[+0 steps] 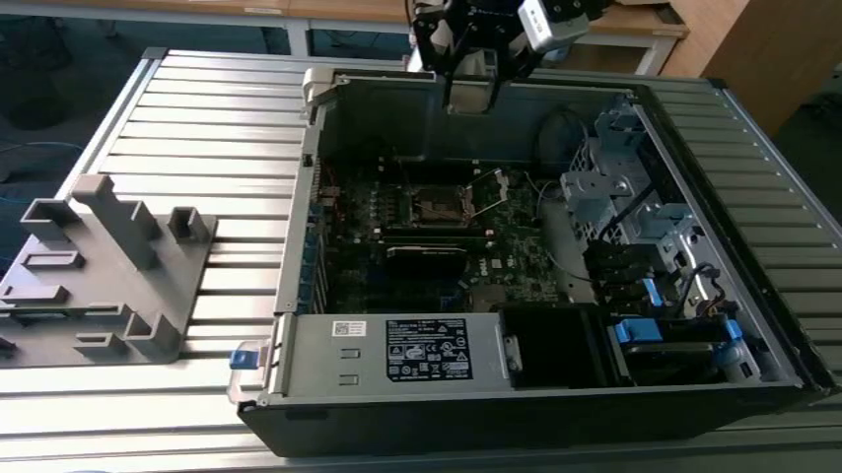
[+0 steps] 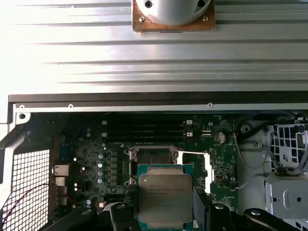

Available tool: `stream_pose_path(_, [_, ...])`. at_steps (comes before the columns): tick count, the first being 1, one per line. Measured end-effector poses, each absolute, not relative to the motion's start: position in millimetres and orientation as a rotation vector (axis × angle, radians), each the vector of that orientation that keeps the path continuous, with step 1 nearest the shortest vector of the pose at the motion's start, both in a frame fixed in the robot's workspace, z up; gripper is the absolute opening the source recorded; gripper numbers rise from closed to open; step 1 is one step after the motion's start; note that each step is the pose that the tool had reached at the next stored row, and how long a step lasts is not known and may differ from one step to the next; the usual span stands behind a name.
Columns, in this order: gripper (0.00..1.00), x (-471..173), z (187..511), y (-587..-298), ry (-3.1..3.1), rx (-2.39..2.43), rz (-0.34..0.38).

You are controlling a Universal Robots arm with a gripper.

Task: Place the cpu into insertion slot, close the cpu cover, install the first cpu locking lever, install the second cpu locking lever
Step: 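Place the cpu into insertion slot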

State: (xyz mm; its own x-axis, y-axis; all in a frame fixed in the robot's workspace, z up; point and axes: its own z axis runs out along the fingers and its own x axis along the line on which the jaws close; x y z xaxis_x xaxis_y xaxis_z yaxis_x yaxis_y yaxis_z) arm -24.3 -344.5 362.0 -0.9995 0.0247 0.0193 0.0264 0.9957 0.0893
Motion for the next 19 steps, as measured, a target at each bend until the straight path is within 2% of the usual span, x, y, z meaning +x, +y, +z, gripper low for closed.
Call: stream_pose_path(19, [0.54,-24.3,357.4,-344.5,-3.12,-0.04,-0.14])
